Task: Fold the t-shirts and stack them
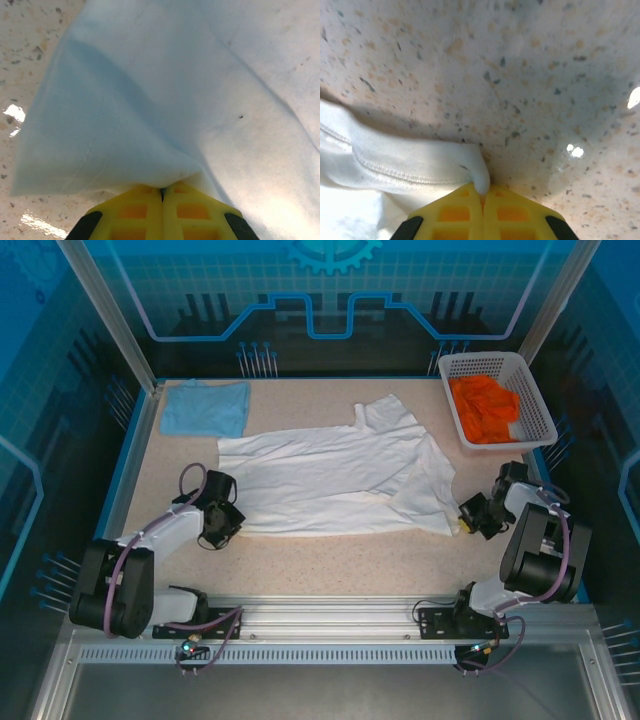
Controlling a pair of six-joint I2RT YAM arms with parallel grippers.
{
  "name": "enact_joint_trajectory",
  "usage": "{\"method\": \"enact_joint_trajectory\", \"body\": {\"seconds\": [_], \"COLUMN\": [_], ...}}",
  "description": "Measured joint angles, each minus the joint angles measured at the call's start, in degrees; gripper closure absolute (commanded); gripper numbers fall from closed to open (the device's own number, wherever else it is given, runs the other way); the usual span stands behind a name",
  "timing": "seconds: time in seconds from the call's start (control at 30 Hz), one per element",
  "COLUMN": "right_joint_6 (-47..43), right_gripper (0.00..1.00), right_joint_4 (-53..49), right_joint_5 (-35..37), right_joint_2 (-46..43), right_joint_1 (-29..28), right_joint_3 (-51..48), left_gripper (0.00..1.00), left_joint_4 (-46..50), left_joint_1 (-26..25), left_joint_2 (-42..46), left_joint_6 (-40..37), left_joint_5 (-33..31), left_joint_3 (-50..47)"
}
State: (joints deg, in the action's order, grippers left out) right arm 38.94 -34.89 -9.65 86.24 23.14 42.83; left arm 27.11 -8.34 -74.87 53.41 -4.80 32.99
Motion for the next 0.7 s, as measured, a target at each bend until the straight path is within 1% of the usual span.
{"method": "enact_joint_trajectory", "body": {"seconds": [0.23, 0.33, 0.4, 0.43, 0.47, 0.53, 0.57, 0.63, 0.67, 0.7], "right_joint_6": [-0.15, -0.15, -0.09, 0.04, 0.11, 0.20, 0.13, 0.35, 0.28, 0.20], "right_gripper": [1.00, 1.00, 0.87, 0.79, 0.73, 0.64, 0.60, 0.51, 0.49, 0.48], "right_joint_4": [0.26, 0.22, 0.02, -0.11, -0.22, -0.09, 0.02, 0.31, 0.44, 0.37], "right_joint_5": [0.24, 0.26, 0.17, 0.20, 0.28, 0.81, 0.66, 0.13, 0.28, 1.01], "right_joint_2": [-0.02, -0.02, -0.02, -0.02, -0.02, -0.02, -0.02, -0.39, -0.92, -1.73], "right_joint_1": [2.84, 3.28, 4.15, 4.52, 4.76, 5.27, 5.46, 5.49, 5.46, 5.49], "right_joint_3": [0.00, 0.00, 0.00, 0.00, 0.00, 0.00, 0.00, 0.00, -0.02, -0.07], "left_gripper": [1.00, 1.00, 1.00, 1.00, 1.00, 1.00, 0.97, 0.85, 0.75, 0.69], "left_joint_4": [1.11, 1.55, 1.60, 1.62, 1.62, 1.70, 1.77, 1.84, 1.95, 2.19], "left_joint_1": [4.63, 5.35, 5.46, 5.57, 5.57, 5.64, 5.81, 6.25, 6.36, 6.43], "left_joint_2": [0.63, 0.94, 1.18, 1.27, 1.31, 1.31, 1.31, 1.33, 1.33, 1.33], "left_joint_6": [-2.40, -2.99, -3.26, -3.45, -3.61, -3.93, -4.07, -4.33, -4.61, -4.90], "left_joint_5": [0.17, 0.17, 0.17, 0.22, 0.20, 0.15, 0.11, 0.11, 0.11, 0.17], "left_joint_3": [-0.04, -0.15, -0.37, -0.42, -0.46, -0.46, -0.46, -0.46, -0.46, -0.48]}}
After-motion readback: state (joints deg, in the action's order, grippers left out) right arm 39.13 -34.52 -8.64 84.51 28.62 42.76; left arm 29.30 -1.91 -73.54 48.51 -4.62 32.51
